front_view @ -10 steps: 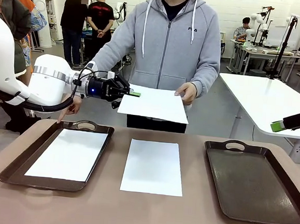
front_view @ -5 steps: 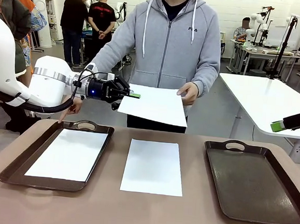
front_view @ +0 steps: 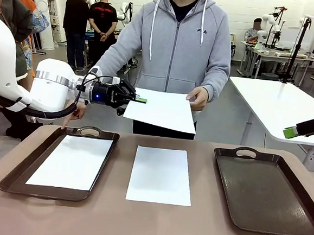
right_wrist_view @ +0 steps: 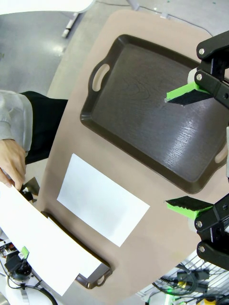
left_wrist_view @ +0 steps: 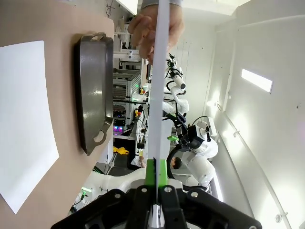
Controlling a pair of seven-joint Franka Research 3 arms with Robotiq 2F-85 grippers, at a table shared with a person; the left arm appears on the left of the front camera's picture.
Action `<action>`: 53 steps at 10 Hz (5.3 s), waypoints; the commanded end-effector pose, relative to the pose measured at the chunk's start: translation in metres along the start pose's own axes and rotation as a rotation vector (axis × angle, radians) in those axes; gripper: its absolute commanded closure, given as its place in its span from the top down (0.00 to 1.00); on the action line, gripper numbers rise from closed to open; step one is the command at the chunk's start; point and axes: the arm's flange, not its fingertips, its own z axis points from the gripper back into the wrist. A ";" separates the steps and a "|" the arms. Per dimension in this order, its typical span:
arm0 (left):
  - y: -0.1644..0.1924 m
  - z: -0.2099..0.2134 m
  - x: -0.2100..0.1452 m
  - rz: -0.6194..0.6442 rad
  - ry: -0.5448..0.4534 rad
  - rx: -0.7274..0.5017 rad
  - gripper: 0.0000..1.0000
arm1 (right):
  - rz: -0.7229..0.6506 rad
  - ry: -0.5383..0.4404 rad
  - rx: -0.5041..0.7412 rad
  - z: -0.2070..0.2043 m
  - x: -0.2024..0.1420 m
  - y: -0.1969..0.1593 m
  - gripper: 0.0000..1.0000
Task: Sort the A4 documents.
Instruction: Place the A4 Paper in the designated Handle tray.
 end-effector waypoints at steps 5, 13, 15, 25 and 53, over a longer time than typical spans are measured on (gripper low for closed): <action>-0.022 0.009 -0.010 -0.185 0.242 0.153 0.01 | -0.006 -0.005 0.025 -0.003 0.000 -0.001 1.00; 0.012 0.126 -0.046 -0.142 0.076 0.362 0.01 | -0.006 -0.005 0.025 -0.003 0.000 -0.001 1.00; 0.034 0.141 -0.043 -0.115 -0.011 0.373 0.01 | -0.006 -0.005 0.025 -0.003 0.000 -0.001 1.00; 0.076 0.193 -0.023 0.037 0.009 0.775 0.01 | -0.006 -0.005 0.025 -0.003 0.000 -0.001 1.00; 0.088 0.227 -0.022 0.114 -0.038 1.062 1.00 | -0.006 -0.005 0.025 -0.003 0.000 -0.001 1.00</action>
